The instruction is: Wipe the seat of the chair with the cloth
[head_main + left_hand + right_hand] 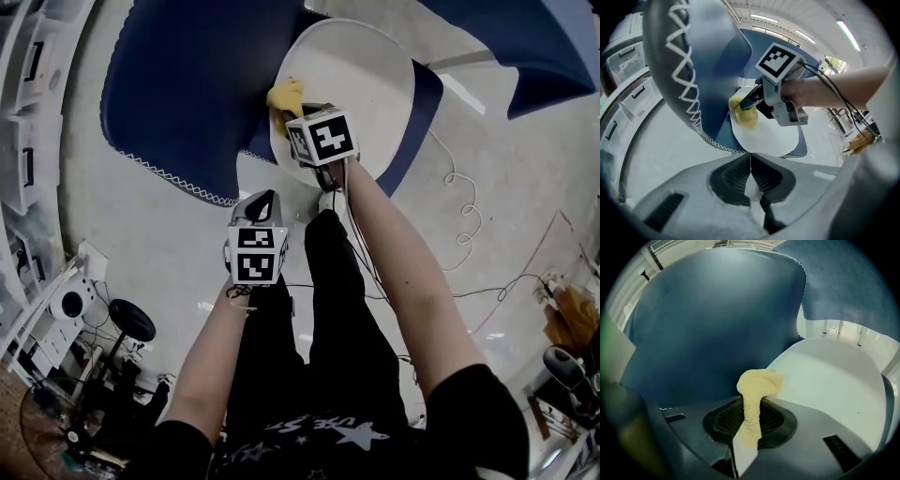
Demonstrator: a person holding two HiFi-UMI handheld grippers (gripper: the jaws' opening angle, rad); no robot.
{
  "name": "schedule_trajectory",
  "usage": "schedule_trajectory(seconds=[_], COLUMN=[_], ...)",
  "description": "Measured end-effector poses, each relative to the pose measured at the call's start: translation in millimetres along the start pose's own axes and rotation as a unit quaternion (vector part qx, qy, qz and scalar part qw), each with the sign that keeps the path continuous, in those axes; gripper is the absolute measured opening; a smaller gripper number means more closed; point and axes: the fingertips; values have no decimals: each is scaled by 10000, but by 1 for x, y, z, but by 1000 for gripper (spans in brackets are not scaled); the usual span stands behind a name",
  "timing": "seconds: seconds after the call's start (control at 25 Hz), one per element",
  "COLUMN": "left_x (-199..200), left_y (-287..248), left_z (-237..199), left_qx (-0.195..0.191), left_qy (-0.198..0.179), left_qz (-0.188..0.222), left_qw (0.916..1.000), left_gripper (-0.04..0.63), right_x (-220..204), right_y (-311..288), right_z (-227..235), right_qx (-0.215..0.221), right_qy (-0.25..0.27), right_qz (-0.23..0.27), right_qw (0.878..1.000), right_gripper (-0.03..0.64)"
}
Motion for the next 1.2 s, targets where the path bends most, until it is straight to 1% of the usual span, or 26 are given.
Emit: schedule_trajectory(seconds=[0.16,0.32,0.56,0.68,0.92,1.2], left_x=[-3,-3,12,17,27,32], left_y=[1,1,-7,-14,-28,-33], left_z=[-2,4,26,38,64,87], left_qx=[-34,-123,-280,-352,-459,-614], left_qy=[-11,-116,-300,-388,-485,-629], left_qz=[-50,-82,-61,-70,-24,18], left_qw=[10000,9998,9991,9986,9978,9961], left_gripper=[20,20,20,20,20,20], right_x=[-1,-8,-27,-41,-67,-98], right_y=[1,16,56,77,120,167], right_z=[8,25,61,86,129,167], right_qx=[-208,-481,-820,-1065,-1386,-1921], right_qy=[56,-156,-385,-495,-656,-940], right_qz=[-22,-9,-45,-78,-81,-118], right_qw=[9998,9987,9959,9930,9881,9768], right_gripper=[69,69,69,69,69,69])
Point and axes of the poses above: the fingertips, and each gripper's own axes: y backward along the fingers, z to its right, x out of its top, and after that the axes turned 11 degrees about z, right-handed
